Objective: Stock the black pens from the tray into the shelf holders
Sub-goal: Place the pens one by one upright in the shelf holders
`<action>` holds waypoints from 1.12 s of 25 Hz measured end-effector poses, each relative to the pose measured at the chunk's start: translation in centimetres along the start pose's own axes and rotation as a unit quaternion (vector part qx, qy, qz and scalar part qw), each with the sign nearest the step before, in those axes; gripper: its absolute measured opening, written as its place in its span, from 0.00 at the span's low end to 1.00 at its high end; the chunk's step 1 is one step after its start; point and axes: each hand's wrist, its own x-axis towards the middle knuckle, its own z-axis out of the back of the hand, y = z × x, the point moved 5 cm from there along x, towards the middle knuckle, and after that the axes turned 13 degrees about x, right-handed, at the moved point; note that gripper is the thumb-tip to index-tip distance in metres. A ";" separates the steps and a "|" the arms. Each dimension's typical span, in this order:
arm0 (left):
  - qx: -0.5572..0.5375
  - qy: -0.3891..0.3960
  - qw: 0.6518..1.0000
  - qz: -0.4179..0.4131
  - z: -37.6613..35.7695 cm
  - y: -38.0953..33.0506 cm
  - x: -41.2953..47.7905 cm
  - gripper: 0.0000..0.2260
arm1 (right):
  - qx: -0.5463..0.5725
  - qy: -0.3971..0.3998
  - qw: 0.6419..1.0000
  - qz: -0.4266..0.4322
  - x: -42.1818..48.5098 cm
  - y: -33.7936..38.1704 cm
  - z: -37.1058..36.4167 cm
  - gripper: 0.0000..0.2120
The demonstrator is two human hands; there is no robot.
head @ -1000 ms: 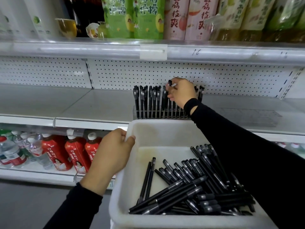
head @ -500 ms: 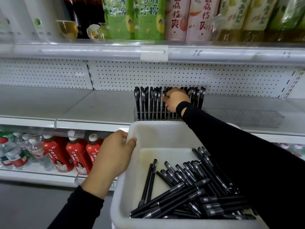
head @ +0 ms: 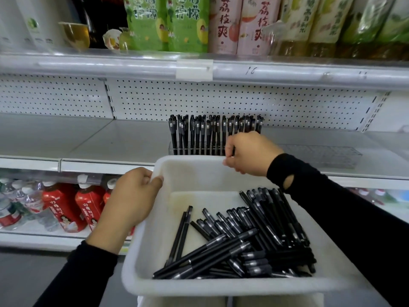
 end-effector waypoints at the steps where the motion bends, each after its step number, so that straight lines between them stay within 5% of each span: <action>1: 0.004 -0.006 1.000 0.005 0.5 0.3 0.1 0.10 | -0.005 0.004 1.000 0.001 -0.7 0.0 0.0 0.10; 6: 0.039 -0.009 0.999 0.010 1.5 1.5 0.6 0.11 | -0.158 0.125 0.978 -0.050 -2.2 -1.9 -4.1 0.19; 12: 0.050 0.015 0.999 0.006 1.7 2.3 0.9 0.10 | -0.107 0.199 0.971 -0.083 -1.8 -2.1 -6.4 0.17; 17: 0.070 0.015 0.997 -0.008 2.3 3.0 0.9 0.10 | 0.025 0.195 0.976 -0.090 -1.9 -1.4 -6.6 0.10; 20: 0.061 0.012 0.998 -0.004 2.3 3.5 0.6 0.08 | 0.175 0.121 0.975 -0.064 -1.0 -0.9 -4.7 0.03; 23: 0.048 0.013 0.999 -0.005 2.1 3.7 0.3 0.05 | 0.346 0.076 0.934 -0.042 -0.6 -0.9 -3.5 0.07; 28: 0.052 0.010 0.999 0.001 1.8 3.8 0.5 0.06 | 0.499 0.178 0.848 0.019 -0.6 -0.6 -4.8 0.12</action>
